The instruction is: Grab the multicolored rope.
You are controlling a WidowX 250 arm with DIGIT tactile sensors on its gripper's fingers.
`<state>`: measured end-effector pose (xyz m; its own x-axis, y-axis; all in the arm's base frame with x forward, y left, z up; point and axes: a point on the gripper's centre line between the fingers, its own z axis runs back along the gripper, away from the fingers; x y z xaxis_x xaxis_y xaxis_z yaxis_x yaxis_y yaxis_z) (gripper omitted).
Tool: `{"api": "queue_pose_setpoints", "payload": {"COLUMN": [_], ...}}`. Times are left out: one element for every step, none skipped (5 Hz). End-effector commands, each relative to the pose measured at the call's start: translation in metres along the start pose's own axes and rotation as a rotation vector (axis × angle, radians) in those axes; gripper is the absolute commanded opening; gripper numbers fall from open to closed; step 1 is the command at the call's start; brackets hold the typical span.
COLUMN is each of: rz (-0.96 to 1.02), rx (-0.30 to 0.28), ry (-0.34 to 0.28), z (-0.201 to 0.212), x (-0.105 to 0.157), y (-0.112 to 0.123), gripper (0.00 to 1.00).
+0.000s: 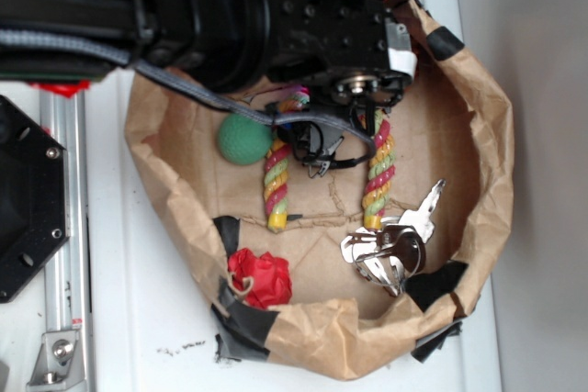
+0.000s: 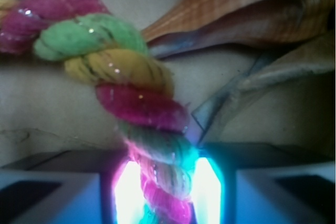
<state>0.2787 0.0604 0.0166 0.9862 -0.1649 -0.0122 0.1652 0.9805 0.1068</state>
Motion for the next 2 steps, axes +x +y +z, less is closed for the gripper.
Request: {"api": "queue_pose_setpoints", "payload": {"rz": [0.111,0.186], "rx": [0.032,0.038], "ry": [0.021,0.031], "z": [-0.0017,0.0073], "x": [0.0045,0.0101], "y": [0.0109,0.0125], "gripper": [0.0,0.0]}}
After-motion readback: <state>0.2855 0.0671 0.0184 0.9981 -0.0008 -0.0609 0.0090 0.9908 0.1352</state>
